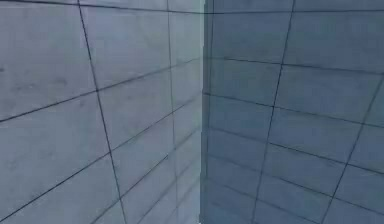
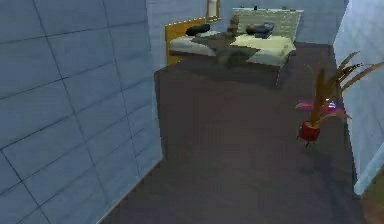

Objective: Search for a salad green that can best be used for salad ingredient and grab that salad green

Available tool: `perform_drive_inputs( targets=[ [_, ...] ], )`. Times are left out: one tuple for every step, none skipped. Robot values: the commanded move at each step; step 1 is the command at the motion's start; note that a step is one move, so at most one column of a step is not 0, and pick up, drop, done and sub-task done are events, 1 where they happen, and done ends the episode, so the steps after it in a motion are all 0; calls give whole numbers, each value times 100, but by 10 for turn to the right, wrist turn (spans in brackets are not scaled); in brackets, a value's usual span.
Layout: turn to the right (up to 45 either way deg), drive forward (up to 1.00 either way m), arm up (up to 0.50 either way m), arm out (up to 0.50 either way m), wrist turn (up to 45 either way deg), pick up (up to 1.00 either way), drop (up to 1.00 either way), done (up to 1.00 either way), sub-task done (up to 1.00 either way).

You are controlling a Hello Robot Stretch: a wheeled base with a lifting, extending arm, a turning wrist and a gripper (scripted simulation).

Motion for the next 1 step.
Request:
perform_drive_inputs(
  targets=[
    [450,0,0,0,0,0,0,0,0]
  ],
)
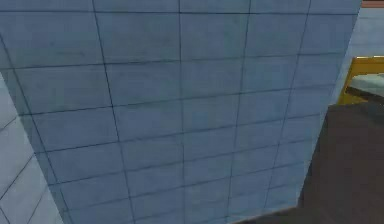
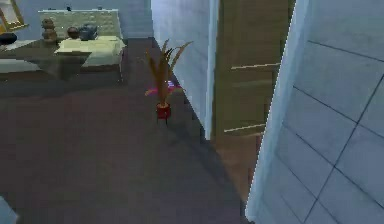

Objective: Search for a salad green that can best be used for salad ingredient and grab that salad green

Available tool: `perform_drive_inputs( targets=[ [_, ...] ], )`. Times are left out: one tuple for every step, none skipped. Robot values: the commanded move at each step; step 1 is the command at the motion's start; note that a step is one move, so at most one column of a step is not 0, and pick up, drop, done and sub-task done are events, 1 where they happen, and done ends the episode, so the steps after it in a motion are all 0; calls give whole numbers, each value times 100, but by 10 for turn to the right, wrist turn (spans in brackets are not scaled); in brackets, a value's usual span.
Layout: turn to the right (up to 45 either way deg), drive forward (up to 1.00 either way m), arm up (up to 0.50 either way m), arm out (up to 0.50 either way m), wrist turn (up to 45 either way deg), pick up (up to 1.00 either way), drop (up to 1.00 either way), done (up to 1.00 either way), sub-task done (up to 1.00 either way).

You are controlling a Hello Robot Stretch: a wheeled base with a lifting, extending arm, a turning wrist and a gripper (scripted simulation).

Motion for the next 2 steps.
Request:
perform_drive_inputs(
  targets=[
    [450,0,0,0,0,0,0,0,0],
    [270,0,0,0,0,0,0,0,0]
  ],
)
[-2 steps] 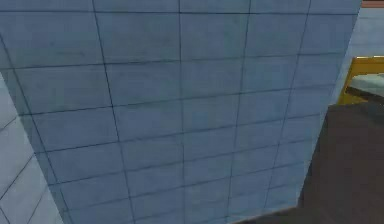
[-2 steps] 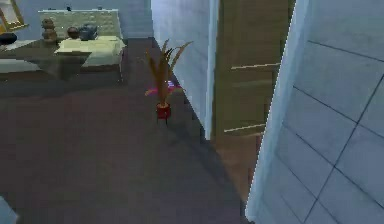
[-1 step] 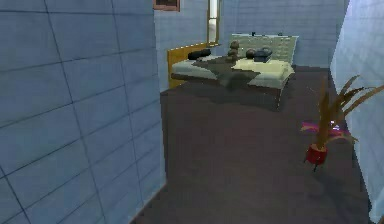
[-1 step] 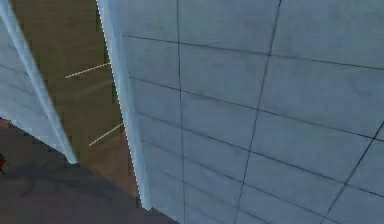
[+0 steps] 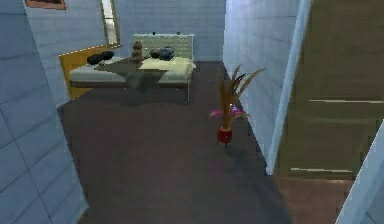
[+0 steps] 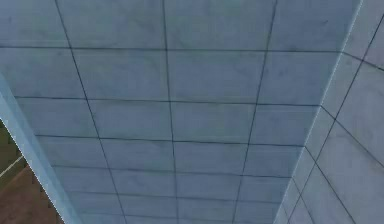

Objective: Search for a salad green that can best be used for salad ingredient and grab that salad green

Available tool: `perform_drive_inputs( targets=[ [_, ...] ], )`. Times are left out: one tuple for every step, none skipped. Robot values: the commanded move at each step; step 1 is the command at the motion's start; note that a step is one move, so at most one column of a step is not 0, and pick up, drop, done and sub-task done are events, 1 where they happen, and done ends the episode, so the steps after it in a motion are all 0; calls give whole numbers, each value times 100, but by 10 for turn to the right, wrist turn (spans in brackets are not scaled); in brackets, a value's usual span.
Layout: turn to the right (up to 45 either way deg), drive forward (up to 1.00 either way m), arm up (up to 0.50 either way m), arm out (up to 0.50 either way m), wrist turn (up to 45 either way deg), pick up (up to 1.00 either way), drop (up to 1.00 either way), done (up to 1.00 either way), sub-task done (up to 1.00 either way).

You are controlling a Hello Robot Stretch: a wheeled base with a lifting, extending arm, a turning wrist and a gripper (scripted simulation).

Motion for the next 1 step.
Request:
perform_drive_inputs(
  targets=[
    [30,0,0,0,0,0,0,0,0]
  ],
)
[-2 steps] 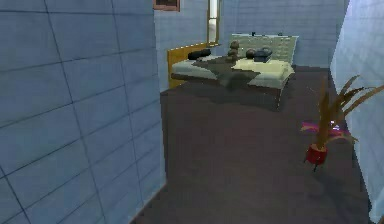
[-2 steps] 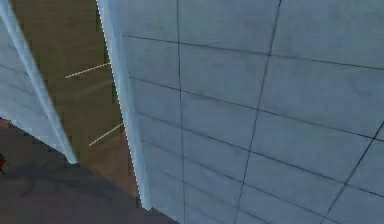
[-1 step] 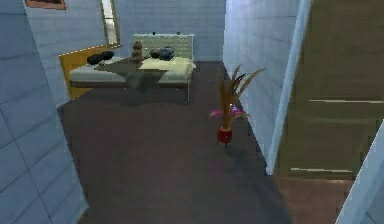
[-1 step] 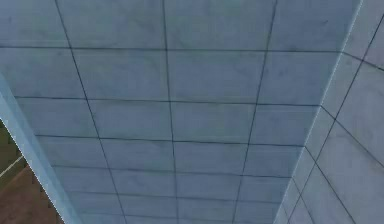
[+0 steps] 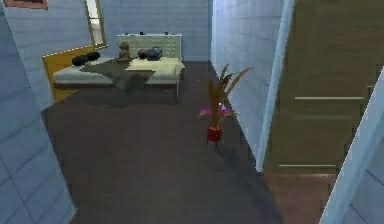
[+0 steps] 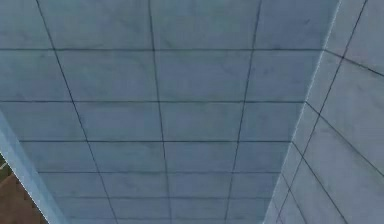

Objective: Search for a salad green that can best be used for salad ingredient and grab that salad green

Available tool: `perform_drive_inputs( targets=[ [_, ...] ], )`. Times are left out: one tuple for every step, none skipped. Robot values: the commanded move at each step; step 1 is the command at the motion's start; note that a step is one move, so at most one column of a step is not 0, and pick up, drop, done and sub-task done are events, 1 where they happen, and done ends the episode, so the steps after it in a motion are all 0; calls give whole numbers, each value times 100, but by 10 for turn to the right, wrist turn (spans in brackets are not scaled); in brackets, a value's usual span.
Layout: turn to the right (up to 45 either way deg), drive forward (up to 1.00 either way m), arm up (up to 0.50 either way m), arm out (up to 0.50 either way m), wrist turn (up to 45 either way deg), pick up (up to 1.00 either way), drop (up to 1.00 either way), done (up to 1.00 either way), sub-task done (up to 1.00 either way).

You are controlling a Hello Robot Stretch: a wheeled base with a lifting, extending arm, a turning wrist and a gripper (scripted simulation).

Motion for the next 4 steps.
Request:
perform_drive_inputs(
  targets=[
    [0,15,0,0,0,0,0,0,0],
    [180,0,0,0,0,0,0,0,0],
    [0,75,0,0,0,0,0,0,0],
    [450,0,0,0,0,0,0,0,0]
  ],
)
